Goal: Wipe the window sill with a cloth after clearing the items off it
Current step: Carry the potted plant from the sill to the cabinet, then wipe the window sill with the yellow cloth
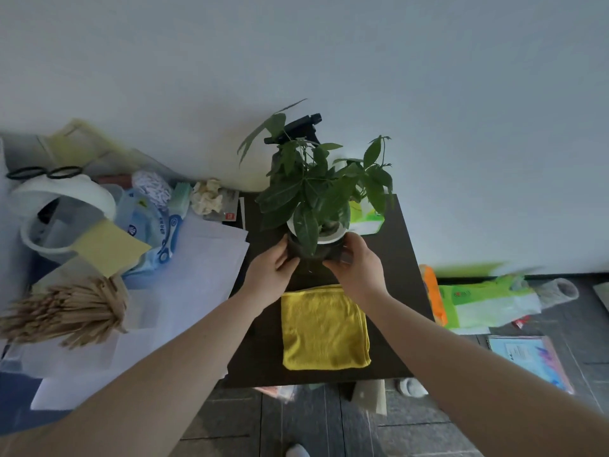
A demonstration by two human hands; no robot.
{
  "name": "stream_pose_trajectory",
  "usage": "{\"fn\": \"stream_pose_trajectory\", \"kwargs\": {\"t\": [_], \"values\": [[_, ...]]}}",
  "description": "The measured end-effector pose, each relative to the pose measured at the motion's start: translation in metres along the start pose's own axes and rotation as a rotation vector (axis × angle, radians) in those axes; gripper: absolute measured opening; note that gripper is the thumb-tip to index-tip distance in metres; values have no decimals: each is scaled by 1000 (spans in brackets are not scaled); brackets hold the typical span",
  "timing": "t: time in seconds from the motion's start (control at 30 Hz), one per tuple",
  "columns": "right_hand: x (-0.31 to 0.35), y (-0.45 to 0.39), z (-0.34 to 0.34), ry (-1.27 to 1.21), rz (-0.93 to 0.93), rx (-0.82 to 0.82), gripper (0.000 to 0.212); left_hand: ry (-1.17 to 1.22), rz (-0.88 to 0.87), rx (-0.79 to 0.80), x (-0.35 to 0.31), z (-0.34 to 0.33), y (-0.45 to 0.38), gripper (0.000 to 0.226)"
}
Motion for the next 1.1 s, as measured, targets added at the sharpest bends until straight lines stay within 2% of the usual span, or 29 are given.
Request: {"fn": "stream_pose_trajectory", "kwargs": {"t": [0.37,0.6,0.73,0.83,0.93,1.03,1.1], "values": [[-9,4,1,60,22,5,52,-123,-7,56,0,-4,15,49],[-26,7,-2,43,-72,32,34,-144,83,189,13,-22,25,66],[-28,12,0,62,-77,59,30,-168,93,161,14,-23,29,77],[-34,18,-2,167,-100,140,36,-277,86,162,19,-25,33,70],[-55,21,-8,355,-176,245,61,-399,82,171,25,-28,36,61],[-72,28,-14,481,-234,337,74,-459,77,209,31,-37,37,62],[-74,32,-16,551,-219,353,75,-488,92,221,36,-43,38,67]]}}
Point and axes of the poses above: each hand's wrist, its own y-axis away from the middle knuckle, its own z-axis out of the back of the hand, x = y × z, the point moved 10 cm from there along -y, towards the middle knuckle, and after that the axes turned 14 degrees about -y, right-handed, at the moved point
